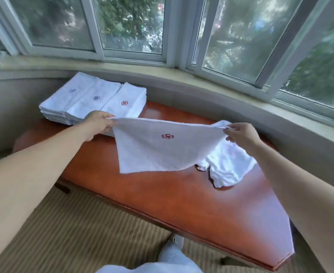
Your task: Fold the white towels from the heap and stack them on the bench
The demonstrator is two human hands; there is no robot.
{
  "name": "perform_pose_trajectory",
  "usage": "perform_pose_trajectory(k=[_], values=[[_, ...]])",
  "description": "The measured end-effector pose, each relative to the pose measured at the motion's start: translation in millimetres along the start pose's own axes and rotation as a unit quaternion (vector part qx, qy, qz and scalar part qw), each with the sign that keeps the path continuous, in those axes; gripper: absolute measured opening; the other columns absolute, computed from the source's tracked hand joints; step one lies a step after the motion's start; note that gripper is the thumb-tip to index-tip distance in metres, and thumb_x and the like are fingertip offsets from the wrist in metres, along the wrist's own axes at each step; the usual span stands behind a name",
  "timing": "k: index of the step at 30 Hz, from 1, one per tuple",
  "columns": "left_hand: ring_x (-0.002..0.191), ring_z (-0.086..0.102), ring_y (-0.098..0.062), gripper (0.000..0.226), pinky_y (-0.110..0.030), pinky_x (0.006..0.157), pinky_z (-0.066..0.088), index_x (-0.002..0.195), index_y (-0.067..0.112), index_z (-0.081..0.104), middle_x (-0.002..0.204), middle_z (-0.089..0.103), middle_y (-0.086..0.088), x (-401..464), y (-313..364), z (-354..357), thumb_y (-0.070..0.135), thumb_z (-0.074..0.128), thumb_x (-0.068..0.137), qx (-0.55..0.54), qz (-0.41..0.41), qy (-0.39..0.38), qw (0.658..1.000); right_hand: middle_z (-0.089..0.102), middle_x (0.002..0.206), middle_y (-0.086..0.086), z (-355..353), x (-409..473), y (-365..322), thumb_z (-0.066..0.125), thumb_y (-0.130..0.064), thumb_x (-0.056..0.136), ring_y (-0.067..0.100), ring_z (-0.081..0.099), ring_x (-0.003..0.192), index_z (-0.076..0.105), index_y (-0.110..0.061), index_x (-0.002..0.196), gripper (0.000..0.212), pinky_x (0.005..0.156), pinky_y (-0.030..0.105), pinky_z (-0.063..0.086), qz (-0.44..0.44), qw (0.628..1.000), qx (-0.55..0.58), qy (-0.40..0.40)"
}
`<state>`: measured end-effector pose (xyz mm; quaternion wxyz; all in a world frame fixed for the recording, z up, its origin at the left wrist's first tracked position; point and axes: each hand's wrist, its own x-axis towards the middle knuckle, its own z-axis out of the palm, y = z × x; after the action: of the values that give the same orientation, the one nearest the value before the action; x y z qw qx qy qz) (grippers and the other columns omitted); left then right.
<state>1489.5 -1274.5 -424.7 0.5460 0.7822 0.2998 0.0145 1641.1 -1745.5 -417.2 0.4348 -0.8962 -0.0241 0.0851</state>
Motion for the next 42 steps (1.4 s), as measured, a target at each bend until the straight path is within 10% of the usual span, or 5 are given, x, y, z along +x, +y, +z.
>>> perform_pose_trajectory(k=[10, 17, 25, 34, 42], values=[[0.067, 0.070, -0.015, 0.007, -0.023, 0.055, 0.043, 0.091, 0.021, 0.073, 0.083, 0.078, -0.001, 27, 29, 5, 0.021, 0.067, 0.091, 0.048, 0.034, 0.099, 0.993, 0.073, 0.079, 0.011, 25, 37, -22, 0.057, -0.014, 0.100, 0.022, 0.070, 0.064, 0.070, -0.008, 0.110, 0.017, 0.067, 0.033, 0.060, 0.034, 0.997, 0.073, 0.006], [0.084, 0.068, -0.019, 0.013, -0.038, 0.081, 0.055, 0.100, 0.023, 0.076, 0.094, 0.074, -0.001, 22, 1, -5, 0.021, 0.068, 0.091, 0.078, 0.070, 0.114, 0.988, 0.077, 0.091, 0.005, 50, 31, -9, 0.058, -0.021, 0.099, 0.020, 0.070, 0.083, 0.070, -0.019, 0.100, 0.013, 0.078, 0.039, 0.056, -0.012, 0.998, 0.063, 0.007], [0.094, 0.066, -0.025, 0.009, -0.035, 0.079, 0.047, 0.093, 0.025, 0.074, 0.099, 0.073, -0.001, -39, -149, 33, 0.021, 0.067, 0.096, 0.238, -0.031, -0.023, 0.971, 0.076, 0.086, 0.009, 108, -40, 100, 0.063, -0.020, 0.096, 0.024, 0.062, 0.067, 0.073, -0.017, 0.091, 0.012, 0.064, 0.031, 0.046, 0.091, 0.978, -0.099, -0.162], [0.087, 0.055, -0.016, 0.020, -0.032, 0.077, 0.042, 0.086, 0.016, 0.066, 0.098, 0.063, 0.003, -47, -219, 51, 0.028, 0.060, 0.100, 0.329, -0.129, -0.208, 0.912, 0.062, 0.065, 0.002, 135, -56, 149, 0.054, -0.012, 0.100, 0.014, 0.048, 0.050, 0.060, -0.012, 0.091, 0.011, 0.049, 0.020, 0.033, 0.280, 0.858, -0.176, -0.392], [0.082, 0.061, -0.027, 0.024, -0.036, 0.071, 0.042, 0.090, 0.010, 0.068, 0.093, 0.067, 0.001, 10, -214, 58, 0.026, 0.052, 0.097, 0.290, -0.128, -0.134, 0.939, 0.072, 0.069, 0.002, 167, 8, 147, 0.059, -0.018, 0.095, 0.017, 0.066, 0.061, 0.061, -0.014, 0.073, 0.023, 0.065, 0.031, 0.055, 0.179, 0.933, -0.166, -0.263]])
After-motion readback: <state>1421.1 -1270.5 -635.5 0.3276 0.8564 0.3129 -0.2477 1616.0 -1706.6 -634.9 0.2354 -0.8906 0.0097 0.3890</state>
